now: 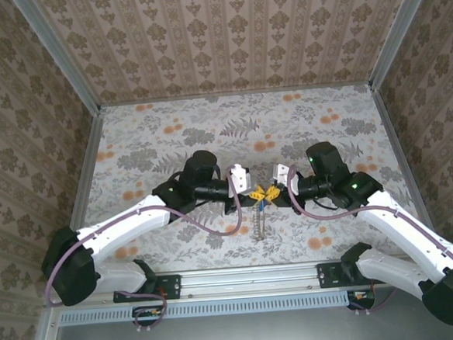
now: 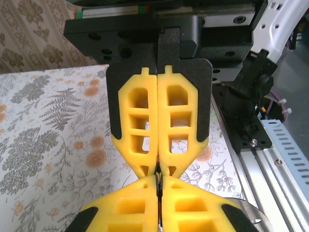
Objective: Put the keys on the keyring
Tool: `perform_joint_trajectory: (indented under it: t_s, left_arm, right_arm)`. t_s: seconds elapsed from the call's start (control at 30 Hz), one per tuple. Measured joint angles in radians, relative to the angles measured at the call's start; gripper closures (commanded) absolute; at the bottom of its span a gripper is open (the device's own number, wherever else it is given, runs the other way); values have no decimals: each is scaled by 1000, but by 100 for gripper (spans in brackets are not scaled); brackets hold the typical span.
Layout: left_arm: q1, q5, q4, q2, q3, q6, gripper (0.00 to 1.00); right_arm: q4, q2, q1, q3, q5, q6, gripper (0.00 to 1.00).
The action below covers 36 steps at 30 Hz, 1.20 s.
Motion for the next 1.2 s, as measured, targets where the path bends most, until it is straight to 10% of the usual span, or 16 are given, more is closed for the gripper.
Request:
perform_joint_trajectory:
  t_s: [0.27,0.43,1.2]
  left_arm:
    - [-21,-47,-50,11,12,28,78]
    - [-21,-58,-78,11,22,32,100]
    - [14,38,380,-103,-220,-89,100]
  right_arm:
    - [-18,0,1,3,8,-17,100]
    - [-18,0,2,4,11,-29,100]
    - [118,-89,-2,-49,-25,-15,77]
